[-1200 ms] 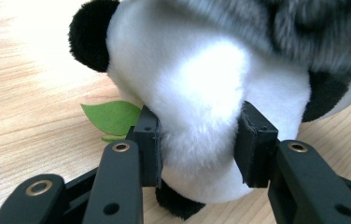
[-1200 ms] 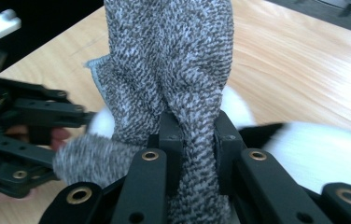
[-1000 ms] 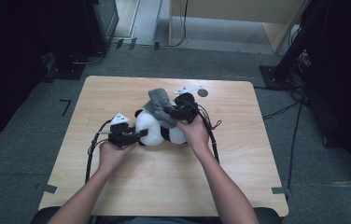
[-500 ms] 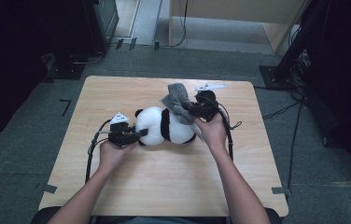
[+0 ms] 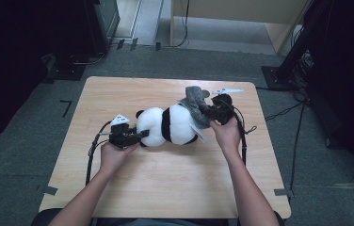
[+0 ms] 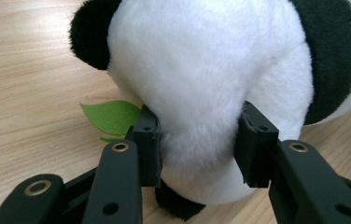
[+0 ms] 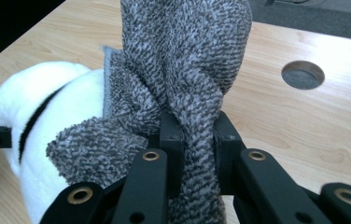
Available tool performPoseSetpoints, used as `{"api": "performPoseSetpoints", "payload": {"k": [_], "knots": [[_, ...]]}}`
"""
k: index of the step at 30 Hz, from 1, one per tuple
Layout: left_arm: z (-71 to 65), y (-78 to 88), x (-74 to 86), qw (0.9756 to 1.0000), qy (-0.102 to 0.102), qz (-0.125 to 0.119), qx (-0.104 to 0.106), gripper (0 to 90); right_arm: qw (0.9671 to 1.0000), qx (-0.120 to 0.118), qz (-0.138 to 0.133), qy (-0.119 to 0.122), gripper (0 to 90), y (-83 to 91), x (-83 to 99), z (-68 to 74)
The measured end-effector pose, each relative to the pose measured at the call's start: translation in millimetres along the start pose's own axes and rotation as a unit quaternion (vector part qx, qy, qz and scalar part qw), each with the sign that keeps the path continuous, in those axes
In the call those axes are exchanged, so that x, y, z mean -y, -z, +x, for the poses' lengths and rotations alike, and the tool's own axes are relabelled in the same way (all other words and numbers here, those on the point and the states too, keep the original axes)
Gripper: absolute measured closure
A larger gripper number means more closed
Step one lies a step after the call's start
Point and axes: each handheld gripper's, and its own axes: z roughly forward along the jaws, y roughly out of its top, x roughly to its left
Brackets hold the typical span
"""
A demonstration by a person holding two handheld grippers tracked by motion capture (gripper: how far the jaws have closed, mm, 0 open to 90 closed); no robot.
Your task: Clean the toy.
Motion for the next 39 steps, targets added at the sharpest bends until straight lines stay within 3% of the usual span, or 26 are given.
{"api": "performPoseSetpoints", "payload": {"k": [2,6,13,19,25,27,31,33,39], "knots": [[0.0,-0.1,0.0,1.0,-0.001,0.0,0.0,58.5,1.0,0.005,0.0,-0.001,79.6,3.1,-0.2,-1.9],[0.2,-0.4,0.0,1.0,0.0,-0.001,0.0,58.4,0.9993,-0.026,-0.027,-0.002,79.5,16.5,-6.4,3.3],[-0.4,-0.1,-0.2,1.0,0.004,-0.001,0.0,58.2,0.9959,-0.075,-0.043,0.027,79.5,20.1,-27.1,43.1],[0.5,0.1,-0.1,1.0,0.006,-0.001,0.004,57.7,0.9914,-0.114,-0.032,0.054,79.4,-2.0,-41.1,85.0],[0.2,0.1,0.0,1.0,0.003,-0.002,0.002,57.7,0.9886,-0.137,-0.007,0.061,79.4,-37.7,-41.8,116.7],[-0.2,0.4,0.1,1.0,0.001,-0.001,0.001,57.7,0.988,-0.146,0.006,0.05,79.4,-51.5,-38.7,123.3],[-1.0,0.7,0.8,1.0,0.0,-0.003,-0.001,57.7,0.9872,-0.147,0.04,0.046,79.4,-76.0,-28.4,131.4],[0.0,0.4,0.9,1.0,0.004,-0.003,0.002,57.6,0.9883,-0.12,0.044,0.083,78.9,-81.8,-22.9,133.0],[1.4,0.4,-0.1,1.0,0.0,0.0,0.007,57.2,0.9913,-0.092,0.041,0.085,78.6,-71.4,-20.6,114.1]]}}
